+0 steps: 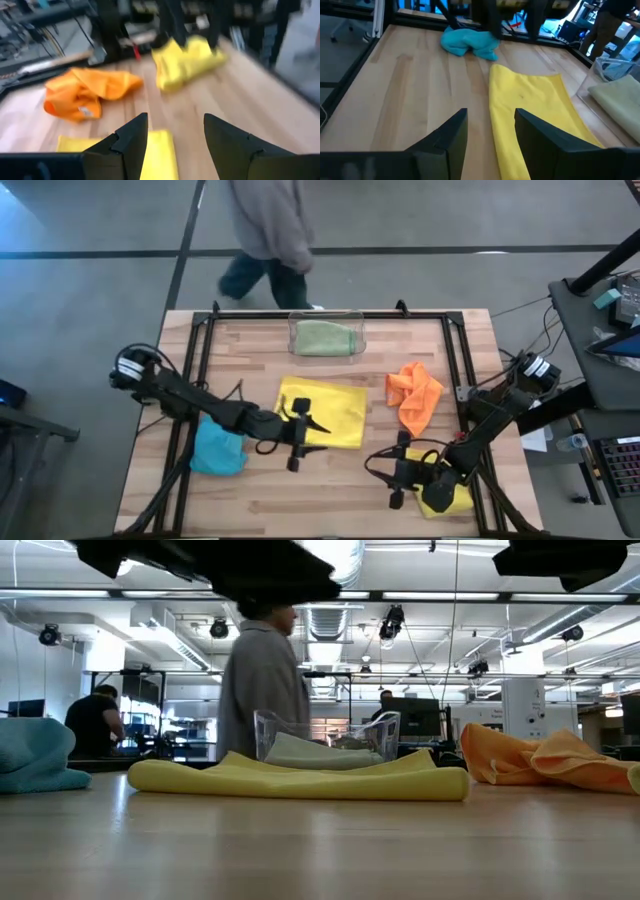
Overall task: Fold microfiber towels
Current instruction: Fold the top yellow microfiber cloth
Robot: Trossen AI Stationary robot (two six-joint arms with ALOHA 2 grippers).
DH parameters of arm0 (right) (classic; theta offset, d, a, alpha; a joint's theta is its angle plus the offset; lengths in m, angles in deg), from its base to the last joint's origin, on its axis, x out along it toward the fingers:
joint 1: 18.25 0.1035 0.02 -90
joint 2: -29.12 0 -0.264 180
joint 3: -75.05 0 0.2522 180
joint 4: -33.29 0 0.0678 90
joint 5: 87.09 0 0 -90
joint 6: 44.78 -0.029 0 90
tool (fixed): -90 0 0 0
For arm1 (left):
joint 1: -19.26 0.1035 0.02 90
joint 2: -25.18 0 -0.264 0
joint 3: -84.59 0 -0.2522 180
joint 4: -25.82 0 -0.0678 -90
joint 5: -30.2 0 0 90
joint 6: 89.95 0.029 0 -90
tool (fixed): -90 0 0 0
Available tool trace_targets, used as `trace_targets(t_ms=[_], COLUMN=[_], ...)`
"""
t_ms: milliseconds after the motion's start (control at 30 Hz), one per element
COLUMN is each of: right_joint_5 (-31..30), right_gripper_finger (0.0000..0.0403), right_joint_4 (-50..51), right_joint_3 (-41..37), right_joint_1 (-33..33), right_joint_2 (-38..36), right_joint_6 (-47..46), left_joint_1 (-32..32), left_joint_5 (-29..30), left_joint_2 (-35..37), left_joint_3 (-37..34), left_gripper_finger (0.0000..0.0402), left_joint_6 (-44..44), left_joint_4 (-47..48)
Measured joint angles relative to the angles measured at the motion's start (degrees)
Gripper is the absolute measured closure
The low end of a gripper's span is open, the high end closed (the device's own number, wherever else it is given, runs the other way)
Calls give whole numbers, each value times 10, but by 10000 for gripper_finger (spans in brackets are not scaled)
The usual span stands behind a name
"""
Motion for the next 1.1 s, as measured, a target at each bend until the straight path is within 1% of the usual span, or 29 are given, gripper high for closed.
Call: trace_targets(t_ms=[100, 300, 433, 533, 600, 700, 800, 900, 1100], right_joint_5=[0, -2, -57, -75, -75, -75, -75, -75, -75], right_gripper_finger=[248, 248, 248, 248, 248, 248, 248, 248, 248], right_joint_4=[-1, 0, 0, 0, 1, 1, 1, 1, 1], right_joint_3=[0, 0, 0, 0, 0, 0, 0, 0, 0], right_joint_1=[-2, -3, -2, -1, -1, -1, -1, -1, -1], right_joint_2=[-2, -7, -12, -17, -19, -20, -20, -20, -20], right_joint_6=[8, 16, 21, 21, 22, 22, 22, 22, 22], left_joint_1=[-9, -17, -19, -18, -18, -18, -17, -16, -10], left_joint_5=[4, 12, 11, 16, 36, 76, 108, 116, 117], left_joint_2=[-26, -109, -173, -212, -237, -265, -286, -302, -327], left_joint_3=[29, 101, 160, 203, 228, 258, 276, 287, 296], left_gripper_finger=[224, 223, 223, 216, 206, 183, 159, 141, 134], left_joint_6=[18, 47, 58, 58, 58, 58, 58, 58, 58], left_joint_4=[66, 69, 86, 131, 152, 158, 158, 158, 157])
